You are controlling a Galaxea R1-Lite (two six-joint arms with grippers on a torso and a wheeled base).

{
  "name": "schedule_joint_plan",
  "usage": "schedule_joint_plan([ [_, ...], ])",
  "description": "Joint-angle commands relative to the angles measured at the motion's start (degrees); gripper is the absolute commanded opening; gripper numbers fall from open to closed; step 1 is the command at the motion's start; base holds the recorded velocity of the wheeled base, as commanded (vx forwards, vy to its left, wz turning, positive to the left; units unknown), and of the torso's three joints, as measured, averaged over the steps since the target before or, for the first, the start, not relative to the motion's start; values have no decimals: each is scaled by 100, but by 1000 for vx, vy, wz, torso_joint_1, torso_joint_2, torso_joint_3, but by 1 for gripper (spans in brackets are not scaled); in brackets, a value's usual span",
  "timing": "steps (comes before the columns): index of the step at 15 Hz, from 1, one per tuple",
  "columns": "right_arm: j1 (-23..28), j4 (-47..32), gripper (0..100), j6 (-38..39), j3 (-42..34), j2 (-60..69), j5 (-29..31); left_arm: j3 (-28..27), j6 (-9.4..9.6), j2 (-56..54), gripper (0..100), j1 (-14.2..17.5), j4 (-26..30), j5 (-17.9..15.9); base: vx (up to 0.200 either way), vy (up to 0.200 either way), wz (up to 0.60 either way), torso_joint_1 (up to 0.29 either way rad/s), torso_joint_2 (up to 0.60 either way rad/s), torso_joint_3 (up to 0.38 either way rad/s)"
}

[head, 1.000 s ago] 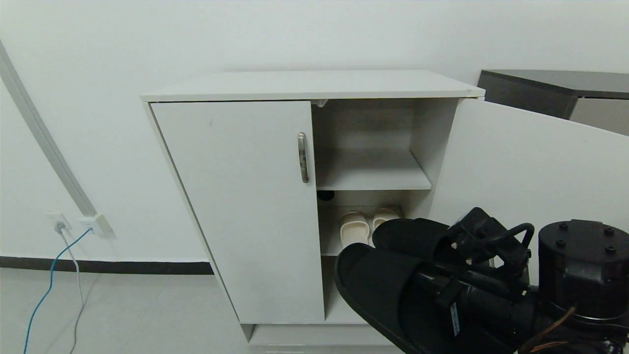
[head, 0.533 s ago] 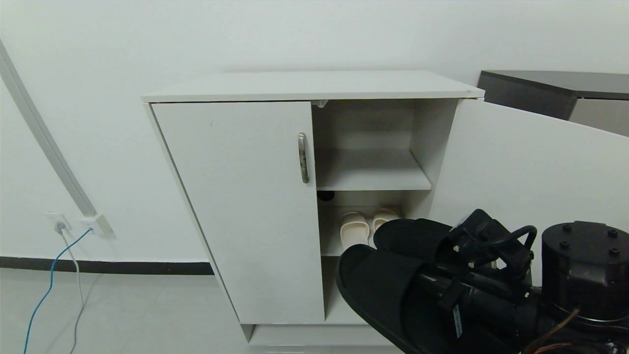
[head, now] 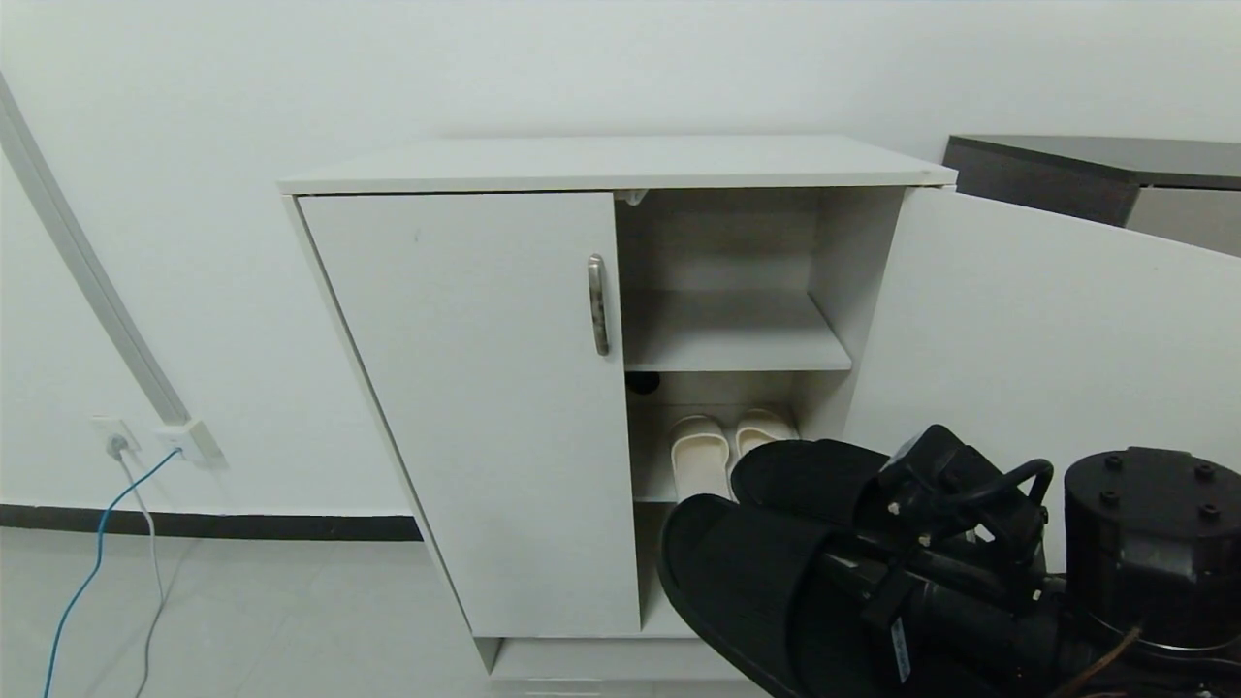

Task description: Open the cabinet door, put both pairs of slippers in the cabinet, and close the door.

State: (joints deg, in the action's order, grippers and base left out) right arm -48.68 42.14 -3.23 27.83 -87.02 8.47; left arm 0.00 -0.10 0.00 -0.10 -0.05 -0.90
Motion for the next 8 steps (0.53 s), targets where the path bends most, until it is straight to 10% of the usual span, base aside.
schedule_joint_plan([
  [1, -1, 4, 0, -11, -6, -26, -3, 0, -8, 9, 0, 1, -4, 2, 0, 0, 0, 0, 0, 0],
  [8, -37, 4, 0, -11, -15, -26, -3, 0, -8, 9, 0, 1, -4, 2, 0, 0, 0, 0, 0, 0],
])
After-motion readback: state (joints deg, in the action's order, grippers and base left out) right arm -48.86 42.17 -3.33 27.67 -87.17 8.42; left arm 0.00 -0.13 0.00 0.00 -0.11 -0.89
